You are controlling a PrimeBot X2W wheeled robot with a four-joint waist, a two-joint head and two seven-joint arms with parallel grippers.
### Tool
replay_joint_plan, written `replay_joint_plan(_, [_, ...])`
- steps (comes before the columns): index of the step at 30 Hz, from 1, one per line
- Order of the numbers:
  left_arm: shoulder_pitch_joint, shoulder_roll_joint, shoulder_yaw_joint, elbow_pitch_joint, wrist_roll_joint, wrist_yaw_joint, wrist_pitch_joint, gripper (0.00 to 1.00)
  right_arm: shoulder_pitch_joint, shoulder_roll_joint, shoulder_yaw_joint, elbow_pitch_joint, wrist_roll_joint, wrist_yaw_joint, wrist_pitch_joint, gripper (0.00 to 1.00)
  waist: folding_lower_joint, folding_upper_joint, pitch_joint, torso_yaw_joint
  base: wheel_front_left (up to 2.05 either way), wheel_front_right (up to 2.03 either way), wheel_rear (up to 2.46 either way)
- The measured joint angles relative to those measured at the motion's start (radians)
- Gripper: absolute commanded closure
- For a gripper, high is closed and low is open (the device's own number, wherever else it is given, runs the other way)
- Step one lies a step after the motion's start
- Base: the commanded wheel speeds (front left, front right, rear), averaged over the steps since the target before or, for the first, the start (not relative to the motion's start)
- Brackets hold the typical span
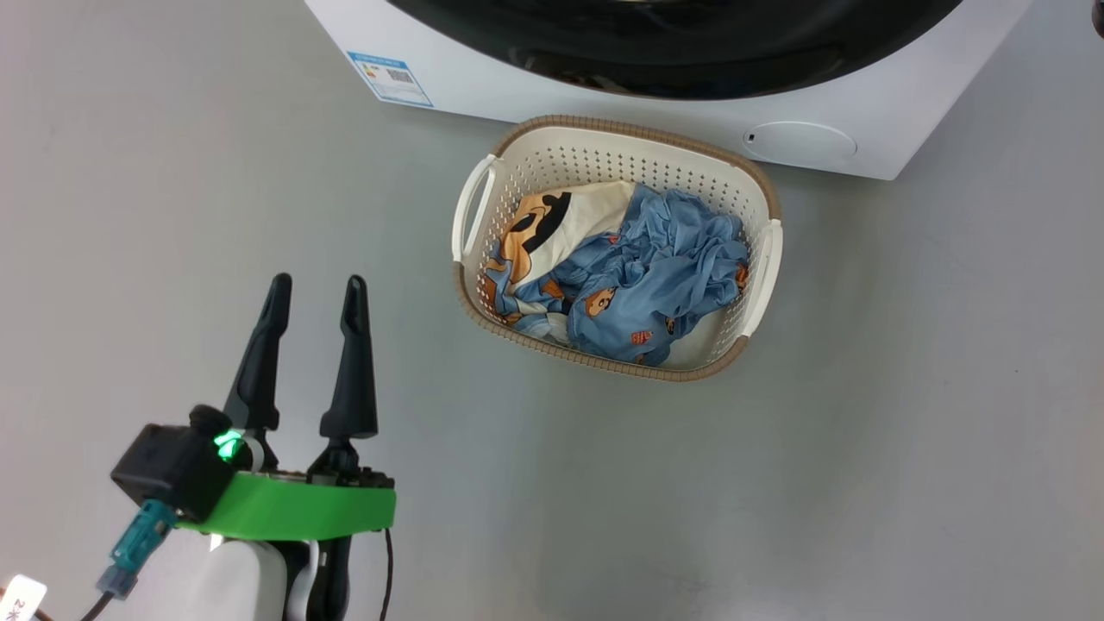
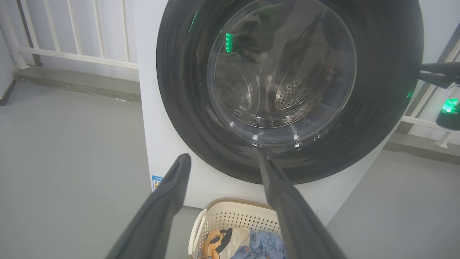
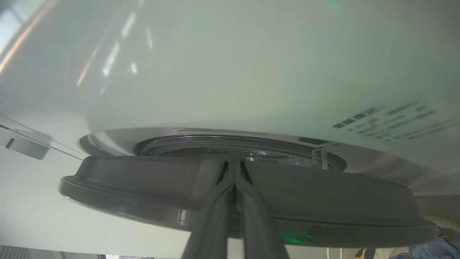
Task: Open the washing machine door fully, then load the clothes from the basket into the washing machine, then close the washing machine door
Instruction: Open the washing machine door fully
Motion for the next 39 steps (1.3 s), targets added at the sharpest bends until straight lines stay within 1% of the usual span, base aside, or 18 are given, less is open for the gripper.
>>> replay_joint_plan(6, [0.000,0.000,-0.001,0.001,-0.002,0.000,0.000,0.00,0.013,0.005,0.006,-0.004,-0.006,0.000,-0.002,1.00,0.0000,0.0000,-0.004,0.002,0.00,0.00,0.00])
replay_joint_plan(13, [0.001,0.000,0.000,0.005,-0.003,0.000,0.000,0.00,0.066,0.030,0.021,-0.020,-0.006,0.000,0.022,1.00,0.0001,0.0000,-0.024,0.004,0.00,0.00,0.00])
replay_joint_plan(19, [0.008,0.000,0.006,0.012,0.002,0.000,0.000,0.00,0.168,0.060,0.039,-0.070,-0.006,0.000,0.051,1.00,0.0000,0.0000,-0.060,0.003,0.00,0.00,0.00])
replay_joint_plan(25, [0.045,0.000,0.025,0.020,0.013,0.000,0.000,0.00,0.275,0.078,0.045,-0.136,-0.001,0.000,0.079,1.00,0.0000,0.0000,-0.109,-0.003,0.00,0.00,0.00])
replay_joint_plan(34, [0.086,0.000,0.027,0.036,0.036,0.000,0.000,0.00,0.423,0.107,0.063,-0.218,0.015,0.000,0.117,1.00,-0.0001,0.0000,-0.188,-0.009,0.00,0.00,0.00])
replay_joint_plan(39, [0.108,0.001,0.030,0.045,0.047,0.000,0.000,0.00,0.503,0.123,0.061,-0.251,0.052,0.000,0.132,1.00,-0.0001,0.0000,-0.232,0.000,0.00,0.00,0.00])
